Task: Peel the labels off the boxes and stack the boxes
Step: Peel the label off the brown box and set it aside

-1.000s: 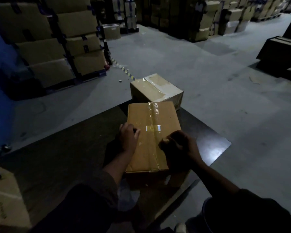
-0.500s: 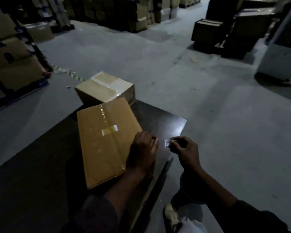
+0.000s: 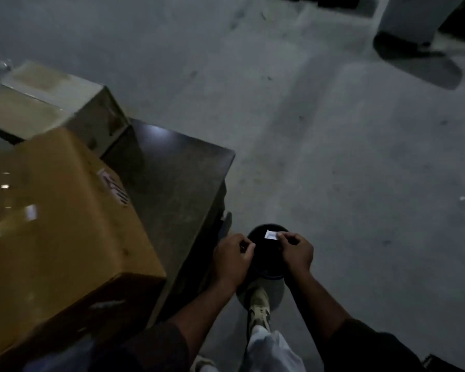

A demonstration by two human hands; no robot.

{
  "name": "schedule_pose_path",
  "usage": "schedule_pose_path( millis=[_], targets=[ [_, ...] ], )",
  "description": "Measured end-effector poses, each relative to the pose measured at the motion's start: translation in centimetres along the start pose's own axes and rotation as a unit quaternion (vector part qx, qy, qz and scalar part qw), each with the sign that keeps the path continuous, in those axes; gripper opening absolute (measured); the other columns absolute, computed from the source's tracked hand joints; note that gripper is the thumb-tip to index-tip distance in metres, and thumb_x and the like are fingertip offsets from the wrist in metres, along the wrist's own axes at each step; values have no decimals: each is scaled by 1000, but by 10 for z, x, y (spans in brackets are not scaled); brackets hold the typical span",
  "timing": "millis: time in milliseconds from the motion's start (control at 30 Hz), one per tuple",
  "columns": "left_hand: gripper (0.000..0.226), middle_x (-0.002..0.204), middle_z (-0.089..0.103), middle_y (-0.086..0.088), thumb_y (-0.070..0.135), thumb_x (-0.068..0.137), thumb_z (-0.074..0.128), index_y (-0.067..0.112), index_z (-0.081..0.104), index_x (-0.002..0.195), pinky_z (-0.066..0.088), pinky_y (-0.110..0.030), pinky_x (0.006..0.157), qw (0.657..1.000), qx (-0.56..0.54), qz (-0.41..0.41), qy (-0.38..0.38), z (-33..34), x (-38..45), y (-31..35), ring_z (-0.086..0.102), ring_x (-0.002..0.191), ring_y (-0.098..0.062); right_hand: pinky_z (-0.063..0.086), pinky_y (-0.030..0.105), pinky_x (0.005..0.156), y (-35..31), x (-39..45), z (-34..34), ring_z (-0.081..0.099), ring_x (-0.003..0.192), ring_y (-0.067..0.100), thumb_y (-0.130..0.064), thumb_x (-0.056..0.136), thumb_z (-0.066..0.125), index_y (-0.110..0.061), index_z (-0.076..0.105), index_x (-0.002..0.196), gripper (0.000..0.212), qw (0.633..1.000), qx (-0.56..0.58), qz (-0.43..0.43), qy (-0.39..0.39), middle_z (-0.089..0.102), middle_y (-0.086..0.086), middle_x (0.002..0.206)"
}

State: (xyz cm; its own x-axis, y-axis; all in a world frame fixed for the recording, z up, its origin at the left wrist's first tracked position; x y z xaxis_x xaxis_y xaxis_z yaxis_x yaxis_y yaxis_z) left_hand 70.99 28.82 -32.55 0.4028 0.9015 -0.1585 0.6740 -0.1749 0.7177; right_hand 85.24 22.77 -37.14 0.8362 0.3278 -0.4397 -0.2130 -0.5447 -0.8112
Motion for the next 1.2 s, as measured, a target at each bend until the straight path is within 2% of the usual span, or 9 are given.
schedule_pose_path(
  millis=[133,267,400,467,567,767,933,1033,1200],
  targets=[
    [14,72,64,5,22,85,68,25,63,73,42,-22,63,990,-49,-125,-43,89,42,-29,60,69,-10,51,29,69,58,69,9,63,67,20,-17,76,79,-14,72,84,11,996,-14,72,41,68,5,75],
    [11,85,73,0,20,85,67,28,67,78,57,-33,78,960,-106,-246,-75,183,74,-79,70,86,-20,51,28,67,132,128,23,67,68,24,-16,74,76,-16,72,74,4,987,-44,135,76,71,7,72],
    [3,89,73,-1,23,86,68,25,70,86,55,-31,80,948,-104,-276,-117,250,90,-121,69,88,-19,57,34,71,201,178,45,69,71,26,-14,71,75,-17,73,72,4,978,-70,184,74,73,8,74],
    [13,94,72,-2,25,87,68,19,70,98,54,-30,82,947,-86,-277,-136,272,97,-137,67,90,-18,59,37,73,228,200,58,70,70,26,-14,71,74,-19,71,70,7,975,-85,195,62,74,8,75],
    [12,96,73,-2,24,87,68,19,69,98,55,-31,82,949,-81,-273,-136,296,107,-153,68,90,-18,58,39,78,257,225,78,70,73,25,-16,71,75,-22,68,66,10,976,-101,187,45,74,5,77],
    [14,88,68,3,23,87,67,18,69,101,50,-23,75,953,-76,-259,-136,322,122,-167,64,85,-13,55,35,85,275,250,102,69,83,25,-15,78,74,-13,76,87,9,976,-117,183,23,75,7,89],
    [14,91,71,2,22,87,66,20,70,100,53,-27,79,953,-79,-264,-125,322,125,-168,67,87,-15,55,36,85,277,251,103,69,85,25,-16,82,71,-15,75,86,6,977,-118,178,15,75,8,90],
    [13,93,71,4,23,88,64,22,68,101,51,-24,79,955,-86,-267,-100,307,124,-156,66,88,-13,54,30,78,248,236,100,68,80,21,-17,85,68,-14,74,86,6,986,-92,136,-4,75,7,87],
    [17,100,71,2,35,93,59,24,65,104,56,-35,86,962,-147,-228,-33,252,131,-100,67,91,-12,47,25,71,141,184,97,64,77,15,-20,91,63,-12,70,92,11,998,-27,15,-53,69,2,83]
  ],
)
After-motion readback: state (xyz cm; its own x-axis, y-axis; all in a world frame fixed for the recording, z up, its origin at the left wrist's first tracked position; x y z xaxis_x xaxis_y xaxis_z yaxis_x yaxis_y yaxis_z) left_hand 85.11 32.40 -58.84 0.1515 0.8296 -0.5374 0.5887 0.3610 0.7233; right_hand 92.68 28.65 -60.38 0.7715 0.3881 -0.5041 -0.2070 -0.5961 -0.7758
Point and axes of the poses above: each hand's wrist, its own x-axis towards the middle knuckle, its own z-axis out of the palm, y = z × x, the point moved 1 cm from there along x, towards the middle knuckle
